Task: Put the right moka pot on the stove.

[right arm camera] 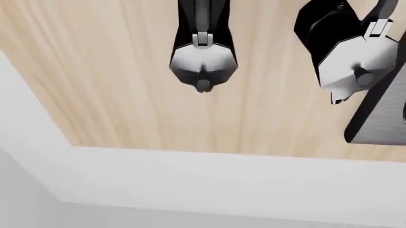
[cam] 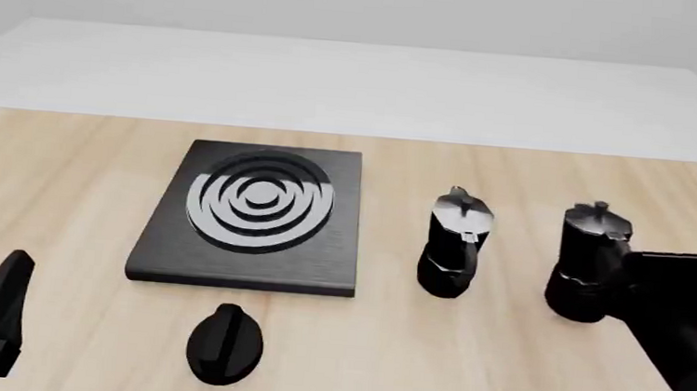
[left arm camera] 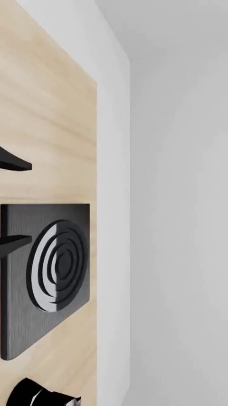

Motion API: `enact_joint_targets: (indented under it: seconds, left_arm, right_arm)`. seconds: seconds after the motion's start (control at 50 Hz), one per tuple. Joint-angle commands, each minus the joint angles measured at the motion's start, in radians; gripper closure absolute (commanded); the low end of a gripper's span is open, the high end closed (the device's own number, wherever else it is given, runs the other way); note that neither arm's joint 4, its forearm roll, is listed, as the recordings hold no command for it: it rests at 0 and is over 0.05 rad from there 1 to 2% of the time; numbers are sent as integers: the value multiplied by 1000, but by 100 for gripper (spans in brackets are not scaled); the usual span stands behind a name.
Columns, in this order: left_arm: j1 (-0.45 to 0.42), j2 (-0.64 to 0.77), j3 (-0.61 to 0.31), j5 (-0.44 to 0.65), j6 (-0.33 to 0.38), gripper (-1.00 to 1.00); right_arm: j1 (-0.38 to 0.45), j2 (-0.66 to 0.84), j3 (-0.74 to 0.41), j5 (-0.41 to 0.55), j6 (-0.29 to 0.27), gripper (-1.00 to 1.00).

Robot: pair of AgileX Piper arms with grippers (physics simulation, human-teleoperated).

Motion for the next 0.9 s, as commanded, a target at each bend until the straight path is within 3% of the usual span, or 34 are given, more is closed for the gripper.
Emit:
enact_joint_targets:
  seconds: [0.02, 0.62, 0.9]
  left_arm:
    - [0, 0, 0, 0, 0, -100]
    - [0, 0, 0, 0, 0, -100]
    - [0, -1, 0, 0, 0, -100]
  right_arm:
    - [13, -112, -54, 104, -19, 100]
    - [94, -278, -216, 338, -43, 100]
    - [180, -345, -402, 498, -47, 100]
